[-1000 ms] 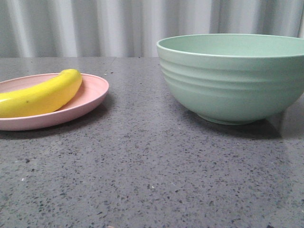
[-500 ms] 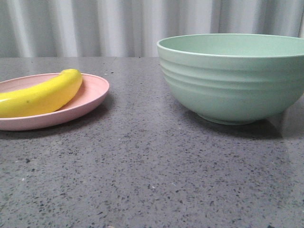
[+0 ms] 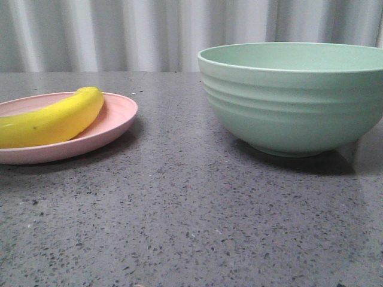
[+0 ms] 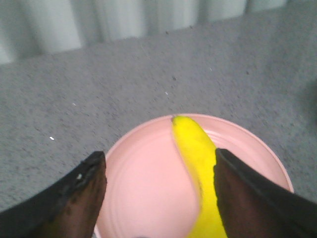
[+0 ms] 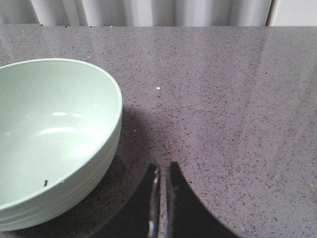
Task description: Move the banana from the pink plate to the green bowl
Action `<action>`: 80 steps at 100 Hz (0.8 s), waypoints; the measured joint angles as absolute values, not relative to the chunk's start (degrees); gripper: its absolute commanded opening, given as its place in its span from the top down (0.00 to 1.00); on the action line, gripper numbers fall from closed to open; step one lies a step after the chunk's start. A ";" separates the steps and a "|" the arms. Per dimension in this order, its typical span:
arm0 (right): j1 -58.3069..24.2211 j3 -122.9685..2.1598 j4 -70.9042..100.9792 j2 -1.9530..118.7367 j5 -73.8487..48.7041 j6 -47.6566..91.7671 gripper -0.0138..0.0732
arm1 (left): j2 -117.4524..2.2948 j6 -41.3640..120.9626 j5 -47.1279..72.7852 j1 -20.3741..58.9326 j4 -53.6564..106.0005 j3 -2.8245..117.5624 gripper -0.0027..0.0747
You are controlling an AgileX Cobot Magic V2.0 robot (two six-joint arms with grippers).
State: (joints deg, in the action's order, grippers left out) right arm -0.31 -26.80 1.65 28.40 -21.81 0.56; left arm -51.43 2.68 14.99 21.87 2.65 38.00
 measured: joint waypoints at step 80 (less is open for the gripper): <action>-0.31 -26.80 1.78 28.40 -21.70 0.56 0.90 | -79.99 5.22 41.15 24.27 6.95 55.11 0.42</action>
